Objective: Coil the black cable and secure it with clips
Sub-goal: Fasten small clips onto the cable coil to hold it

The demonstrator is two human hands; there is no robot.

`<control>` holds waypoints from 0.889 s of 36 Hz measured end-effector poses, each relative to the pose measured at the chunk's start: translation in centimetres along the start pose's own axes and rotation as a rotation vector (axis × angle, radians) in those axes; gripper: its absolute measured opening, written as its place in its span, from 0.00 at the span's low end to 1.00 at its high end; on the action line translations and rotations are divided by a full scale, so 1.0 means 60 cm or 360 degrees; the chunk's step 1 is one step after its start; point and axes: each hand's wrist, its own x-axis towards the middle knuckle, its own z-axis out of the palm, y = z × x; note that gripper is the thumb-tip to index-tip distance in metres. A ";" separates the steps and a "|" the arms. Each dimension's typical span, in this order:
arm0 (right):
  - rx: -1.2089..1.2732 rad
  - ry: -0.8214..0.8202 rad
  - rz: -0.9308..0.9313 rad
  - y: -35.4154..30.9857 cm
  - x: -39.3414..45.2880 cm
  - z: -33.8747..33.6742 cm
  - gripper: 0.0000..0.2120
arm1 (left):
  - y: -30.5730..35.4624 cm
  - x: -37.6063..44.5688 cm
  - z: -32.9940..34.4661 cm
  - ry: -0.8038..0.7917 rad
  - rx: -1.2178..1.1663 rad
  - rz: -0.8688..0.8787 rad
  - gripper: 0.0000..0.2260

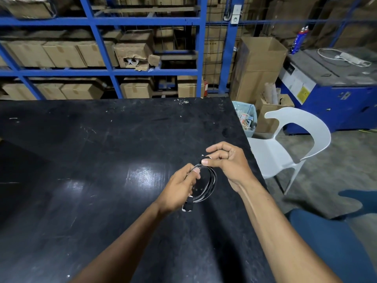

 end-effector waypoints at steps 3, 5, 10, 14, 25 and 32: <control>0.0133 -0.0061 0.0033 0.000 0.004 -0.001 0.18 | 0.012 0.003 -0.002 0.0021 -0.0077 0.0017 0.13; 0.0189 -0.0119 0.0056 0.003 0.004 -0.001 0.17 | 0.020 0.005 -0.001 0.0040 -0.0145 -0.0003 0.14; 0.0054 -0.0364 0.0214 0.019 -0.009 -0.001 0.16 | 0.039 0.008 -0.003 0.0095 -0.0454 -0.0043 0.14; 0.0054 -0.0256 0.0227 0.036 -0.008 -0.005 0.06 | 0.041 0.014 -0.014 0.0080 -0.0680 -0.0101 0.13; 0.0070 -0.0062 0.0307 0.061 0.005 -0.016 0.04 | 0.017 0.034 -0.059 -0.0005 -0.0755 -0.0232 0.08; -0.0008 0.0042 0.0420 0.106 0.009 -0.006 0.10 | -0.030 0.039 -0.060 0.0197 -0.0460 -0.0365 0.07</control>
